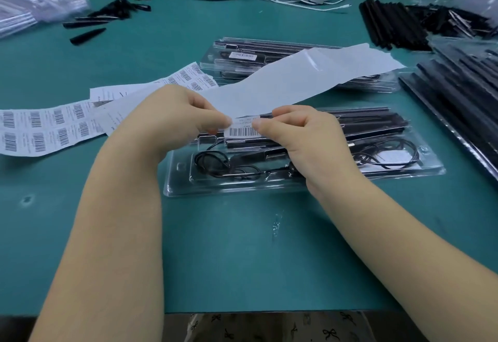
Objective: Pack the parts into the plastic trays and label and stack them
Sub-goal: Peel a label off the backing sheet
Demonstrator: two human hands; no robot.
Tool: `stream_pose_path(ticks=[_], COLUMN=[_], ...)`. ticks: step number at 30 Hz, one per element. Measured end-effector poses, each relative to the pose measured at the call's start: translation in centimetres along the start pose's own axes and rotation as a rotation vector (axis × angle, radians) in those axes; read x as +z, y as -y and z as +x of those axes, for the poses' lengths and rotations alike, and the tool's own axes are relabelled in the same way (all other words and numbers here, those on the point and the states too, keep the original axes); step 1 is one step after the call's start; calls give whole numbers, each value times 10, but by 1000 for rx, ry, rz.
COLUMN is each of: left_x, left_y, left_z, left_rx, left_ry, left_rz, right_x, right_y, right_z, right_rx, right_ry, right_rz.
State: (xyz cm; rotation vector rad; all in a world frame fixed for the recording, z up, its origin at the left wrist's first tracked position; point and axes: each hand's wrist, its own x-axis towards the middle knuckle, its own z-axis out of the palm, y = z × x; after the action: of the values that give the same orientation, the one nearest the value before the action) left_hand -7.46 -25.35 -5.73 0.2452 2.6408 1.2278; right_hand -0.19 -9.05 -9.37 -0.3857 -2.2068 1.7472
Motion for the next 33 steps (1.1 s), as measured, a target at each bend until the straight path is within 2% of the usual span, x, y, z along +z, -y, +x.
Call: stream_pose_path(ticks=[6,11,17,21,24,28,33], left_x=[-9,-6,-5,-6,-6,-6,-9], left_y=[3,2,7,7,8,10,9], left_z=[-4,-7,-5,-3,-2,-3,-7], left_rx=[-45,-59,-83,-96,-76,5,12], left_ry=[89,148,70,45,149,255,415], left_rz=[165,276,411,258,207,397,497], right_x=[4,7,7,5,5,6,6], right_y=[2,0,0,0,0,-4,-7], right_z=[-3,-1,-3,-1,0,1,2], right_rx=[-89,-123,-136,-126,-100,-94,-91], right_ry=[76,149,161,185,194,181,152], right_rz=[-370,-529,-562,-514,-481,-485,-462])
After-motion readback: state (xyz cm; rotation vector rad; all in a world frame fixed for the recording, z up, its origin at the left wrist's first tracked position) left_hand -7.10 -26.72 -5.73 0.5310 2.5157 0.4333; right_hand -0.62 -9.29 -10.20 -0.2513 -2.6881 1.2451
